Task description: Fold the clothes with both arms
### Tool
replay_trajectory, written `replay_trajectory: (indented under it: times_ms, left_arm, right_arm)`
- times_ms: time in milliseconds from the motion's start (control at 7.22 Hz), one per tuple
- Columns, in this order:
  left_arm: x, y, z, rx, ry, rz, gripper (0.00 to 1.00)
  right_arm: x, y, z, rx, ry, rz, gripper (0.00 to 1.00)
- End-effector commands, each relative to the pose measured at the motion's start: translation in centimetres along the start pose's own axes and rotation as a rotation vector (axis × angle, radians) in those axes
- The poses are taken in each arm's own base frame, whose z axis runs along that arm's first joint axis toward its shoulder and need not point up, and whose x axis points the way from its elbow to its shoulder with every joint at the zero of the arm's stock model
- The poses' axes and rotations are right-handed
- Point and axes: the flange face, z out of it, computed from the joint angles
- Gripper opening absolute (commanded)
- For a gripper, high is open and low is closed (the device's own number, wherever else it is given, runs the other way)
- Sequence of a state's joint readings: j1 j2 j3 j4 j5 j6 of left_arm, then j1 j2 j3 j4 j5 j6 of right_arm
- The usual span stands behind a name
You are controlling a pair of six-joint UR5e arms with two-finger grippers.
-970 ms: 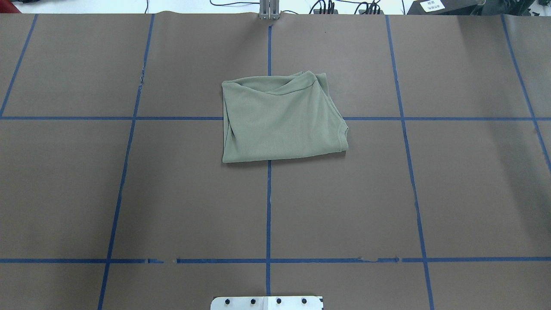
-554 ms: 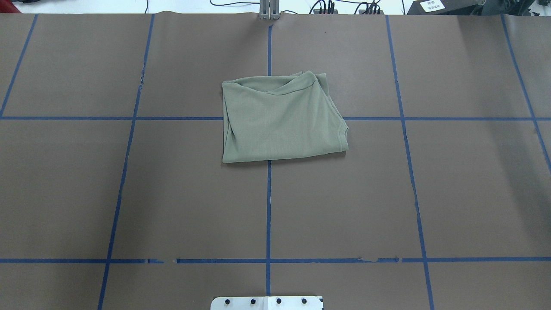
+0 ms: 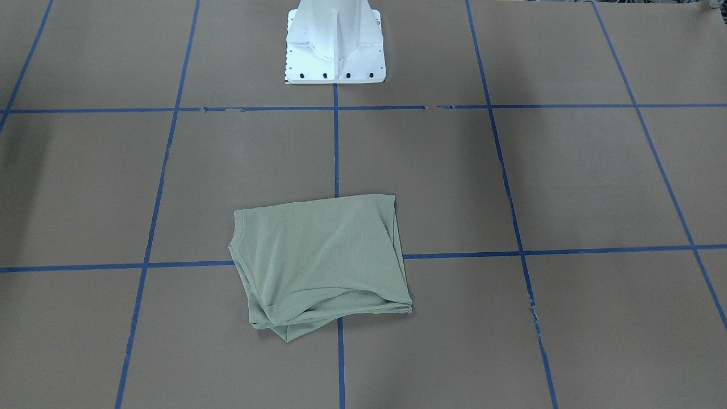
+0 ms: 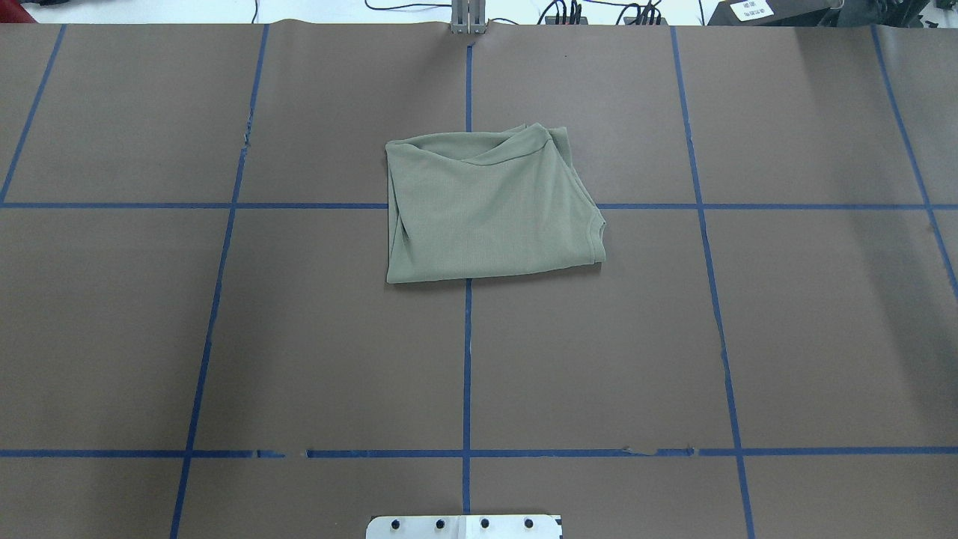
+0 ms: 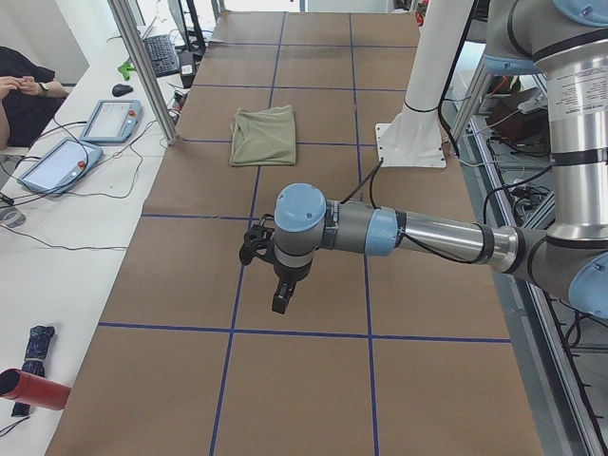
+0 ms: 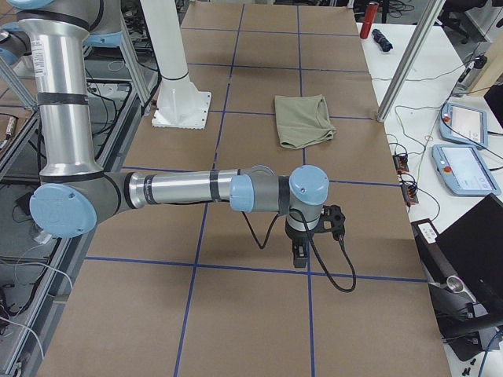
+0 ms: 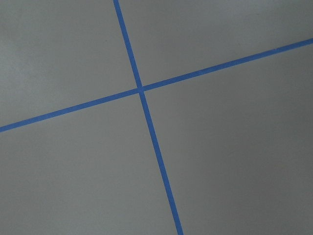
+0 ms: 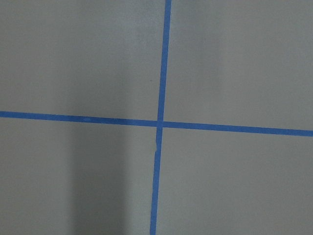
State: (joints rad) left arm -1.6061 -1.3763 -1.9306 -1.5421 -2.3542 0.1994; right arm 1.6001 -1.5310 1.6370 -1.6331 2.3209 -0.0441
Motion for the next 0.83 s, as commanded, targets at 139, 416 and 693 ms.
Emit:
replay_trajectory:
  times_ms: [139, 416, 693]
  left_arm:
    - [0.0, 0.0, 0.0, 0.001, 0.000, 0.001, 1.00]
    - [0.0, 0.1, 0.0, 0.000, 0.000, 0.000, 1.00]
    - [0.1, 0.1, 0.0, 0.001, 0.000, 0.001, 1.00]
  right_arm:
    - [1.6, 3.4, 2.1, 0.022, -0.027, -0.003, 1.00]
    - [-1.1, 2.8, 1.8, 0.025, -0.048, 0.068, 1.00]
    - [-1.1, 3.1, 2.0, 0.022, -0.045, 0.067, 1.00]
